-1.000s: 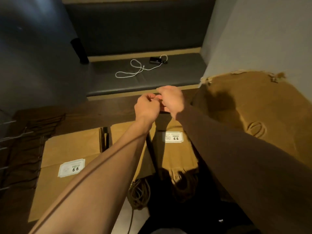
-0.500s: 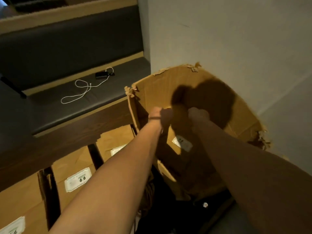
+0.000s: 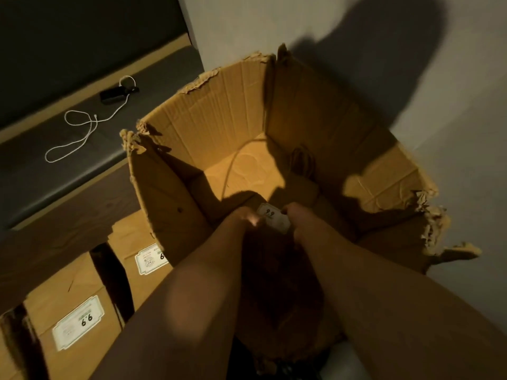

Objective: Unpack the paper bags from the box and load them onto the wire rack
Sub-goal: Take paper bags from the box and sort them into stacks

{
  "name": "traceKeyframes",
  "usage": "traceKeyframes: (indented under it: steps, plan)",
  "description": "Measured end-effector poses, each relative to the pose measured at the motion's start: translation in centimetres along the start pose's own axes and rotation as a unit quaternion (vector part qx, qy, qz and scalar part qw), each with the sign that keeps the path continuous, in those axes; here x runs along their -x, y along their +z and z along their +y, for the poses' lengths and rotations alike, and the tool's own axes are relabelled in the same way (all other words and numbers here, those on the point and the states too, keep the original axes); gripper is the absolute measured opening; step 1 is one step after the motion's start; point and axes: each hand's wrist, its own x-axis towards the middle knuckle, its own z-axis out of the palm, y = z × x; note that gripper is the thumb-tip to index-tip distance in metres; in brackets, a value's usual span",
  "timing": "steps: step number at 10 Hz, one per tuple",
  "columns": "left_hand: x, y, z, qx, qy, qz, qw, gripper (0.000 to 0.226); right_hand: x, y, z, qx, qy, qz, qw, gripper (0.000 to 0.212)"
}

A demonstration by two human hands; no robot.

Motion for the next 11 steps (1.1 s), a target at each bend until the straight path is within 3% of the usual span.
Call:
traceKeyframes:
  steps: [1,2,3,4,5,6,7,8,9,10,11]
  plan:
    - [-0.3,-0.2,0.0,-0.045,-0.014,-0.035,0.998,0.048,0.0,-0.1,0.1,0.001,-0.029,0.027,0.999,0.009]
    - [-0.6,-0.2,-0.9,-0.014,-0.047,-0.043,0.998,0.046,0.1,0.2,-0.3,0.009,-0.052,0.031,0.998,0.006]
    - [-0.9,-1.6,-1.4,-0.210,0.159,0.028,0.964,0.039,0.7,0.5,-1.8,0.056,-0.141,0.024,0.988,0.015]
    - [1.8,-3.7,-1.2,0.282,-0.027,0.059,0.957,0.040,2.5,0.7,-4.3,0.127,-0.236,0.056,0.962,0.019]
    - [3.3,-6.3,-0.3,0.437,0.063,0.179,0.879,0.029,4.8,1.4,-6.3,0.159,-0.294,0.052,0.941,0.030]
    - [5.8,-9.2,-0.8,0.490,0.154,0.221,0.829,0.015,8.0,3.0,-7.1,0.130,-0.366,0.038,0.921,0.032]
    - [9.1,-12.1,-1.3,0.591,0.223,0.230,0.740,0.019,11.5,5.3,-7.9,0.133,-0.429,0.028,0.893,0.049]
    - [12.6,-14.3,-3.3,0.679,0.252,0.238,0.647,0.029,14.7,7.6,-8.1,0.126,-0.451,0.050,0.882,0.089]
    - [15.4,-15.7,-6.7,0.738,0.252,0.259,0.569,0.021,17.4,10.6,-7.6,0.060,-0.436,-0.009,0.898,0.078]
    - [17.6,-15.9,-11.6,0.783,0.236,0.292,0.496,0.025,19.1,13.9,-5.5,0.093,-0.427,-0.008,0.899,0.060]
    - [18.7,-15.4,-16.6,0.821,0.219,0.309,0.427,0.028,19.8,16.7,-2.9,0.114,-0.352,-0.111,0.922,0.042]
